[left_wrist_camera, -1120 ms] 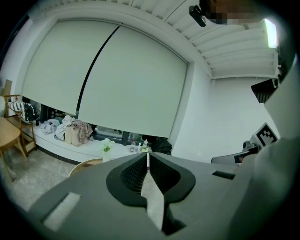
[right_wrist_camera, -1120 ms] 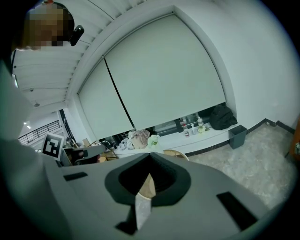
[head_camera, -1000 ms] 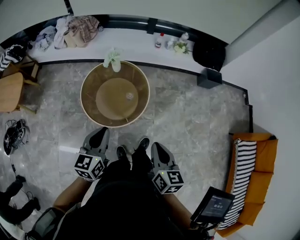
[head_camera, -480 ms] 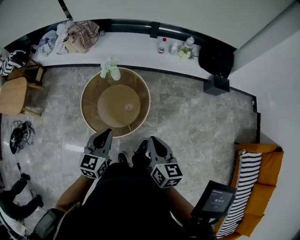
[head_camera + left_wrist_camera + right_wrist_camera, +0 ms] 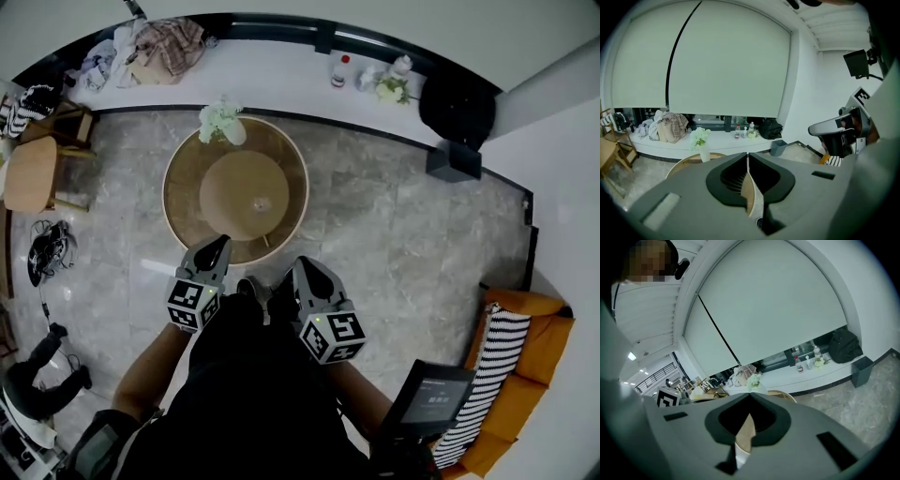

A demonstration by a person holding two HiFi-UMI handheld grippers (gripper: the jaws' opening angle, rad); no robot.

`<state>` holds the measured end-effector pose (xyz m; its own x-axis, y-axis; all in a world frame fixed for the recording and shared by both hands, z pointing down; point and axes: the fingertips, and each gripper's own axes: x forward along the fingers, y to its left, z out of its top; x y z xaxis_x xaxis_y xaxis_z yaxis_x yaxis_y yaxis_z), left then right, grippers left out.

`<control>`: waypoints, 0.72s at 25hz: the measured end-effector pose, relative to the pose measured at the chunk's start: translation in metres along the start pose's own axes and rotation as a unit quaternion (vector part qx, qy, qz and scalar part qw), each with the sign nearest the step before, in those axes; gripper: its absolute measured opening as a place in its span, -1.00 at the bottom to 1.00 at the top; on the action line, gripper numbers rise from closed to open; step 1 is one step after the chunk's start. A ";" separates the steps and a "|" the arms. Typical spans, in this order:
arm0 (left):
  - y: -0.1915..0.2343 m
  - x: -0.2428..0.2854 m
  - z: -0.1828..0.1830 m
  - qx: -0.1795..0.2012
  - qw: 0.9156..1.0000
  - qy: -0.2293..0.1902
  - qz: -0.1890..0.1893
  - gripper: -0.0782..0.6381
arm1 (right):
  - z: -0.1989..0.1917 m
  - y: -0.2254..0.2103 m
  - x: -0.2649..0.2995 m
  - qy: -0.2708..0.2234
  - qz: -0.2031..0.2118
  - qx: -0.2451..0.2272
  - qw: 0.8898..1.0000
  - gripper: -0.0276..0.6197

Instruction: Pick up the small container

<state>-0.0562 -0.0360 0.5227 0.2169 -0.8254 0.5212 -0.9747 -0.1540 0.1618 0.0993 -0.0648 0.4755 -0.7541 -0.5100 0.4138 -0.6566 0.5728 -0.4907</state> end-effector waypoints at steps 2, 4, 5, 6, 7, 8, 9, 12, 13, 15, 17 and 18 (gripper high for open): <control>0.003 0.014 -0.004 -0.001 1.000 -0.002 -0.011 -0.76 | -0.003 -0.007 0.011 0.007 -0.003 0.001 1.000 -0.92; 0.008 0.028 -0.008 -0.002 1.000 -0.007 -0.017 -0.76 | -0.008 -0.014 0.024 0.015 -0.009 0.004 1.000 -0.92; 0.012 0.035 -0.012 -0.001 1.000 -0.007 -0.020 -0.76 | -0.011 -0.017 0.031 0.020 -0.013 0.007 1.000 -0.92; 0.017 0.044 -0.015 0.002 1.000 -0.005 -0.022 -0.76 | -0.014 -0.019 0.038 0.023 -0.016 0.010 1.000 -0.92; 0.023 0.053 -0.020 0.007 1.000 -0.002 -0.025 -0.76 | -0.016 -0.022 0.044 0.025 -0.019 0.013 0.999 -0.92; 0.028 0.062 -0.025 0.012 1.000 0.002 -0.029 -0.75 | -0.020 -0.023 0.051 0.028 -0.022 0.016 0.999 -0.92; 0.034 0.072 -0.031 0.017 0.999 0.006 -0.033 -0.72 | -0.024 -0.025 0.057 0.032 -0.024 0.019 0.999 -0.92; 0.048 0.102 -0.056 0.023 0.998 0.025 -0.044 -0.47 | -0.036 -0.031 0.073 0.044 -0.027 0.026 0.998 -0.92; 0.051 0.112 -0.065 0.024 0.998 0.035 -0.047 -0.44 | -0.040 -0.033 0.077 0.047 -0.028 0.028 0.998 -0.92; 0.059 0.129 -0.082 0.031 0.997 0.054 -0.053 -0.37 | -0.047 -0.037 0.085 0.051 -0.032 0.035 0.998 -0.92; 0.065 0.144 -0.097 0.041 0.995 0.071 -0.057 -0.30 | -0.053 -0.041 0.089 0.056 -0.036 0.043 0.997 -0.92; 0.066 0.152 -0.102 0.047 0.994 0.076 -0.060 -0.25 | -0.056 -0.044 0.091 0.059 -0.038 0.045 0.997 -0.92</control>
<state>-0.0822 -0.1157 0.6980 0.3298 -0.7078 0.6247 -0.9408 -0.3012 0.1554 0.0587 -0.1004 0.5770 -0.7021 -0.4678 0.5369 -0.7120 0.4722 -0.5196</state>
